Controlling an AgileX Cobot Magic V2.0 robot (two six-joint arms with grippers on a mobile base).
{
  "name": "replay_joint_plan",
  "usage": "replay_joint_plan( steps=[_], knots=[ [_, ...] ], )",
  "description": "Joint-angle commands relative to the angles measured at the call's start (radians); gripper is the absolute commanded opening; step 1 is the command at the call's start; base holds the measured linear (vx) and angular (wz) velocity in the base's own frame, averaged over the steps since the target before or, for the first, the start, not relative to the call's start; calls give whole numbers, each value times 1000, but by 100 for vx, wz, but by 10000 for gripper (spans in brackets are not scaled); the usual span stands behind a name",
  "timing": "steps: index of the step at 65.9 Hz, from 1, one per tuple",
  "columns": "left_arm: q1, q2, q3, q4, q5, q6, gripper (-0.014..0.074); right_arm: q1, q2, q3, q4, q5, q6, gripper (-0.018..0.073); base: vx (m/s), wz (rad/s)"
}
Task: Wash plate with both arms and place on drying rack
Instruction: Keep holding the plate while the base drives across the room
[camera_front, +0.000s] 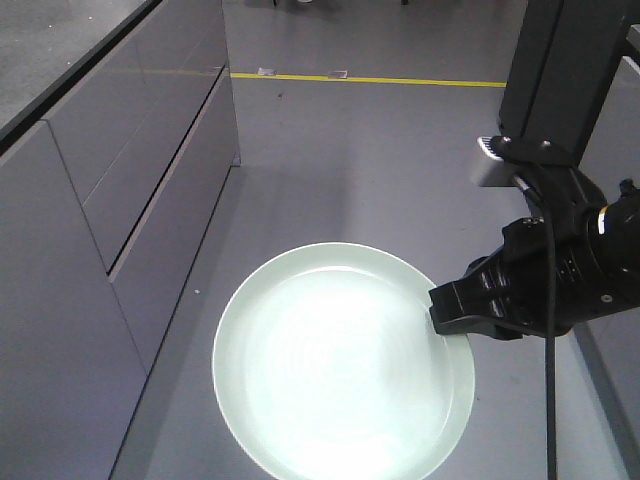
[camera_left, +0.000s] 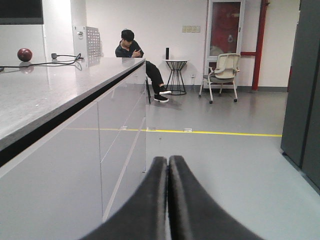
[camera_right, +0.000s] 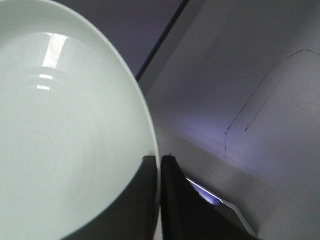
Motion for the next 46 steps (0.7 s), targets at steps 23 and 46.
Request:
replay_joint_plan(
  steps=[23,46],
  knots=[
    [-6,-12,-28,-8,-77,0,-7,-1,-28,-26,29,-32,-5,-9,25,-6],
    [-6,-12,-28,-8,-77,0,-7,-1,-28,-26,29,-32,-5,-9,23,-6]
  ],
)
